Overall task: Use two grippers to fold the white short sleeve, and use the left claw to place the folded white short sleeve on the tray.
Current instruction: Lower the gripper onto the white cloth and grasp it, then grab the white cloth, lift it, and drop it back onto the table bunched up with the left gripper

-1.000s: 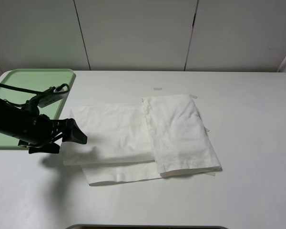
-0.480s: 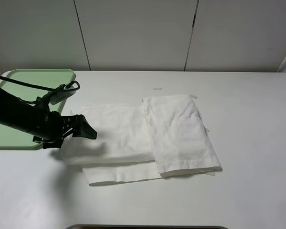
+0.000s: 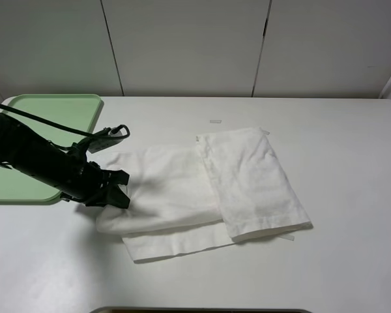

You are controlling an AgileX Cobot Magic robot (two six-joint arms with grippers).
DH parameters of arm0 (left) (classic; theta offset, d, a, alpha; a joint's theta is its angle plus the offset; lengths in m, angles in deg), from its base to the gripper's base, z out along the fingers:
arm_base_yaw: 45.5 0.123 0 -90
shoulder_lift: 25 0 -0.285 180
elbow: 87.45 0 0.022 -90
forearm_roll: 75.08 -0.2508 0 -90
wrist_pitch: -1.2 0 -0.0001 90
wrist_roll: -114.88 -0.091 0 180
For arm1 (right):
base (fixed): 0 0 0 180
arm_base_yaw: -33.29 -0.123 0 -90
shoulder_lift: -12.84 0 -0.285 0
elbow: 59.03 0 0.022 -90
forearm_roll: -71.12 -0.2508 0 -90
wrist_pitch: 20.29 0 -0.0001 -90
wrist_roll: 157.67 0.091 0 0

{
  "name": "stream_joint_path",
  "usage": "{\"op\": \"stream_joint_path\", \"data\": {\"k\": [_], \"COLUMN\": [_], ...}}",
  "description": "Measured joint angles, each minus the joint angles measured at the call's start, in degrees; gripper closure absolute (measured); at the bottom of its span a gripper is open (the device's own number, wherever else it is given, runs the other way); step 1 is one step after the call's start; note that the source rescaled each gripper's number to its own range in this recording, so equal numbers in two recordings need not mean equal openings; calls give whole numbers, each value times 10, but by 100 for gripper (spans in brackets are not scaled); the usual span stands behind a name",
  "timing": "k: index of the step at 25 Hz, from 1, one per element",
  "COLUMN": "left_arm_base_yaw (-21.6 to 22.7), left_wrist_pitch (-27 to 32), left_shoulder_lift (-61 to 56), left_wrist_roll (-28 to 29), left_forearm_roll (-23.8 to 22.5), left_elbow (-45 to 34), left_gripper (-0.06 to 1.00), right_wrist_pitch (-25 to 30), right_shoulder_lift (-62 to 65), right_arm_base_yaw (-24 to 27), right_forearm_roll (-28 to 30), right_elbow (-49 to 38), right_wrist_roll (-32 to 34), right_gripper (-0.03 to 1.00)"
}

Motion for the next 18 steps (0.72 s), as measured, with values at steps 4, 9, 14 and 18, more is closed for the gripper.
{"op": "stream_joint_path", "data": {"k": [4,9,14,18], "left_arm_base_yaw": [0,10,61,94], "left_wrist_pitch": [3,6,35,103], "left_shoulder_lift": [-14,-56,-181,-269], "left_wrist_roll": [37,97,281,387], "left_forearm_roll": [-51,-128,-384,-532], "left_elbow": [0,-1,-2,8], "left_gripper": [92,92,92,92], "right_wrist_pitch": [0,0,0,0], "right_shoulder_lift": [0,0,0,0], "right_arm_base_yaw": [0,0,0,0], "right_forearm_roll": [0,0,0,0], "right_elbow": [0,0,0,0], "right_wrist_roll": [0,0,0,0], "right_gripper": [-3,-3,-3,-3]}}
